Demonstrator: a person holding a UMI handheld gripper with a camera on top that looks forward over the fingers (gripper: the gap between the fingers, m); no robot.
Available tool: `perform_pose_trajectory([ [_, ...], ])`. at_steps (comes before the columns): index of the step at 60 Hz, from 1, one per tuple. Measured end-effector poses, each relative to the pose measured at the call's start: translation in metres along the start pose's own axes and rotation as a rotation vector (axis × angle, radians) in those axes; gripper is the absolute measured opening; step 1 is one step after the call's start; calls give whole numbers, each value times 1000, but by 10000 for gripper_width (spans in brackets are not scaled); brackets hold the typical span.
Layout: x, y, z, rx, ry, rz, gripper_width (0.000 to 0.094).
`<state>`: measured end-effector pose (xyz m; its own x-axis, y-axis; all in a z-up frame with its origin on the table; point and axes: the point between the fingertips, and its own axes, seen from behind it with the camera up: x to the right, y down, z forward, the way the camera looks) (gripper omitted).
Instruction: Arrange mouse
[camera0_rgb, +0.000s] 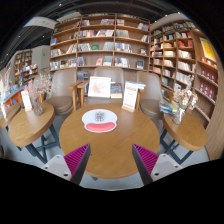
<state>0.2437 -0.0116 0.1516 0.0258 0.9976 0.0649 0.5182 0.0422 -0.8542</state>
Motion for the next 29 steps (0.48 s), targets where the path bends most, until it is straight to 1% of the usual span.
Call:
perform_pose_trajectory([
  [6,6,27,-38,0,2,-8,855],
  [15,11,49,-77,8,11,-19,856],
  [21,4,54,-90,16,-16,-15,851],
  [29,1,59,-99,18,-16,-38,853],
])
